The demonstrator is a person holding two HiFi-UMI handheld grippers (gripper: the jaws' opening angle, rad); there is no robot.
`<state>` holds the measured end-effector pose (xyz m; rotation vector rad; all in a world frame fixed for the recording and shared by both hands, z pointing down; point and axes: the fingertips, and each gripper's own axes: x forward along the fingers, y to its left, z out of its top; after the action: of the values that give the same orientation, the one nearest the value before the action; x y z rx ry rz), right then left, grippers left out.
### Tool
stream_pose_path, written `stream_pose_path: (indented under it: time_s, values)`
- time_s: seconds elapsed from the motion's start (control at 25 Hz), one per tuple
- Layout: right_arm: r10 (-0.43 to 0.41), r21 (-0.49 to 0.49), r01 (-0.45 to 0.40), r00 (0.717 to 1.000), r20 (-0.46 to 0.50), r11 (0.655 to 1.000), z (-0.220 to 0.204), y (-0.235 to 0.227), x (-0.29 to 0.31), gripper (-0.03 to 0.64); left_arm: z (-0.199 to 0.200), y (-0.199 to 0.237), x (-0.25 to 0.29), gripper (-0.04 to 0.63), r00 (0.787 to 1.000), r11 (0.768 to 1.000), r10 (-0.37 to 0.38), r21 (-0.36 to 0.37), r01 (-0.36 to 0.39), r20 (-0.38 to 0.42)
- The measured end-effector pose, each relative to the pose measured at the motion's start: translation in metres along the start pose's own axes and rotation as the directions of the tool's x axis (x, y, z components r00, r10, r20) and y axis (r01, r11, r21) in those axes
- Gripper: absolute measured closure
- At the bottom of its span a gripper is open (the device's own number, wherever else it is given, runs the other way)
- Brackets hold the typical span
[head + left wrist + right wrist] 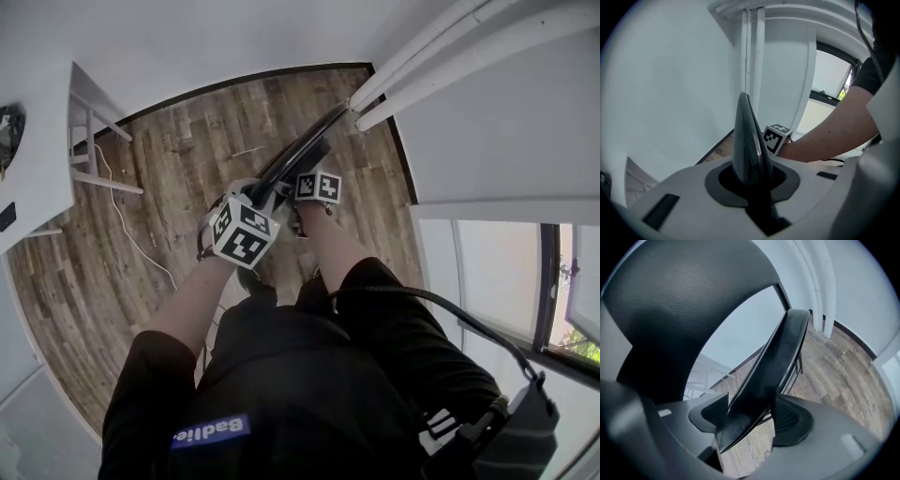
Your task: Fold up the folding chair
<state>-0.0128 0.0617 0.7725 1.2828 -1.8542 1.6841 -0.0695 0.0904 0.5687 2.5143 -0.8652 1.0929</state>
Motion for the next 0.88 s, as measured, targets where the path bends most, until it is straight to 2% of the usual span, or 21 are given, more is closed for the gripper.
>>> stream_pose_path:
  time_s: [0.2, 0.32, 0.4, 0.48, 0.6, 0.68, 0.76, 0.88]
  values:
    - [0.005, -0.114, -0.009, 0.999, -0.032, 0.993, -0.002, 0.01, -0.02, 0.368, 0.001, 0.015, -0.002, 0.531, 1.0, 1.0, 0.003, -0.015, -0.003, -0.002]
    - [0.061, -0.175, -0.067, 0.997, -0.041, 0.982, 0.004, 0.02, -0.04, 0.369, 0.003, 0.023, -0.003, 0.531, 1.0, 1.0, 0.009, -0.011, -0.009, -0.002]
    - [0.109, -0.253, -0.117, 0.993, -0.046, 0.96, 0.013, 0.03, -0.059, 0.369, 0.006, 0.026, -0.004, 0.531, 1.0, 1.0, 0.007, -0.002, -0.007, -0.001]
    - [0.163, -0.349, -0.169, 0.986, -0.044, 0.922, 0.029, 0.043, -0.082, 0.369, 0.01, 0.03, -0.004, 0.529, 1.0, 1.0, 0.004, 0.009, -0.004, 0.001]
    - [0.233, -0.491, -0.232, 0.971, -0.061, 0.84, 0.055, 0.058, -0.121, 0.368, 0.012, 0.033, -0.002, 0.529, 1.0, 1.0, 0.009, 0.018, -0.009, -0.005]
    - [0.252, -0.591, -0.247, 0.965, -0.076, 0.768, 0.076, 0.066, -0.146, 0.368, 0.012, 0.036, -0.002, 0.529, 1.0, 1.0, 0.015, 0.024, -0.015, -0.008]
    - [0.267, -0.685, -0.26, 0.959, -0.098, 0.681, 0.1, 0.074, -0.168, 0.368, 0.016, 0.04, 0.0, 0.529, 1.0, 1.0, 0.013, 0.024, -0.013, -0.001]
    - [0.29, -0.798, -0.295, 0.944, -0.158, 0.526, 0.129, 0.086, -0.19, 0.368, 0.018, 0.041, 0.004, 0.529, 1.0, 1.0, 0.01, 0.025, -0.01, 0.002]
